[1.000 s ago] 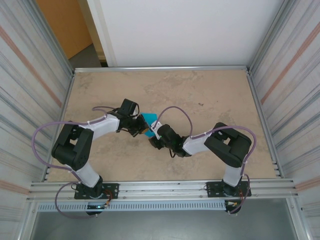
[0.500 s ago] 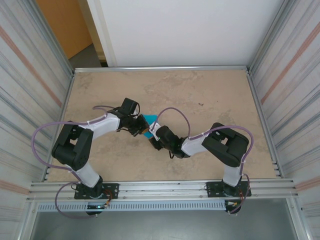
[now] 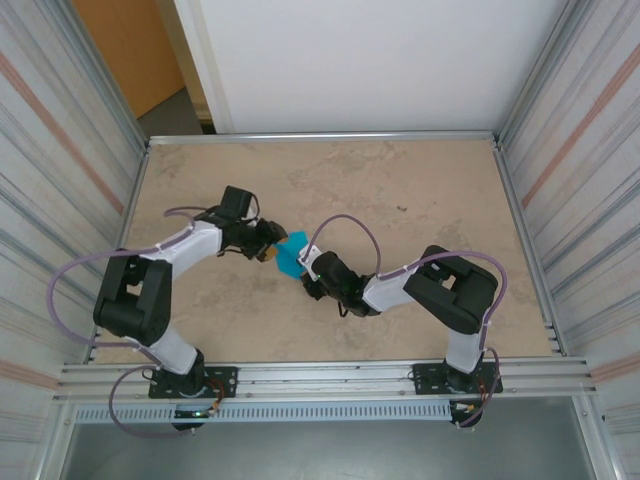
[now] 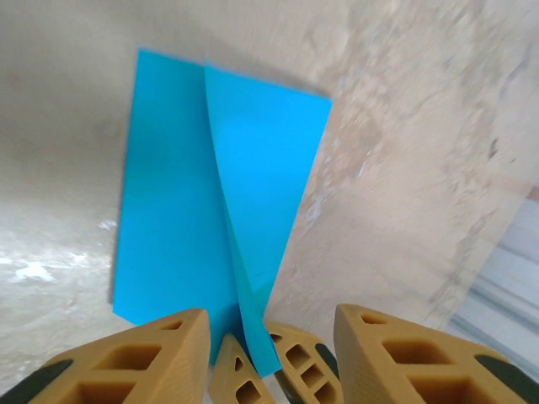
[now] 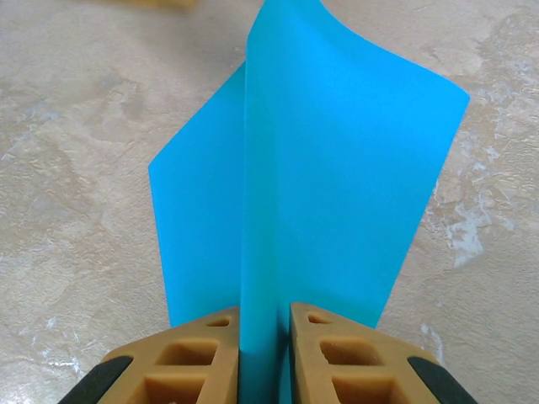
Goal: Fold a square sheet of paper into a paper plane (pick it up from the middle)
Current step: Fourth fold the wing at the center of the table.
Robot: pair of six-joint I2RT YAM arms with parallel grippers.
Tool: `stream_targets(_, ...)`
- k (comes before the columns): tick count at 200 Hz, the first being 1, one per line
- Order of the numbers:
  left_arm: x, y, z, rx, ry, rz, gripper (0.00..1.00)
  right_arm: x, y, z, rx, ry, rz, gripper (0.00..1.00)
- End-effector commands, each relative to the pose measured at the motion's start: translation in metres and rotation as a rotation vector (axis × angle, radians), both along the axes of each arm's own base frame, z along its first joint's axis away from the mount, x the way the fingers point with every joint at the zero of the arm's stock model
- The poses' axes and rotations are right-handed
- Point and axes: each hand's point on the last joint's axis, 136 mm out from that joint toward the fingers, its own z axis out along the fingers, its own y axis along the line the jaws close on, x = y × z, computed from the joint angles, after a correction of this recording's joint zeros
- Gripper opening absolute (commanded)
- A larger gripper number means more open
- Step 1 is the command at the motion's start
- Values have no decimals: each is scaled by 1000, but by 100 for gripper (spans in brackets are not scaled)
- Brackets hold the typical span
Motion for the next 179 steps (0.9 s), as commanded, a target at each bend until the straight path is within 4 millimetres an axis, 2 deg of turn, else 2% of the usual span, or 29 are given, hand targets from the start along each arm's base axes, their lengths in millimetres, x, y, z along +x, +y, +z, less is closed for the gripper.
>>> stream_targets(1,-7,12,12,-33,-42,11,44,-4,3,-7,3,3,26,18)
stream_targets(26,-18,17,1,-61,-37,33,41,-5,5,-7,32,25,36,17)
stream_targets(47,-28,11,-13,-117,-19,36,35,-5,5,-9,62,51,39,15)
stream_targets(85,-37,-3,-25,-195,-26,14,35,-5,5,-11,125,103,40,14)
stream_targets(120,-43,-1,-28,-167,-30,14,35,-8,5,-15,167,162,53,12)
stream_targets(150,-43,3,-23,-151,-72,16,37,-9,6,-18,187,191,54,10)
stream_targets(179,-46,-2,-27,-153,-73,-2,37,-10,6,-18,216,221,55,9)
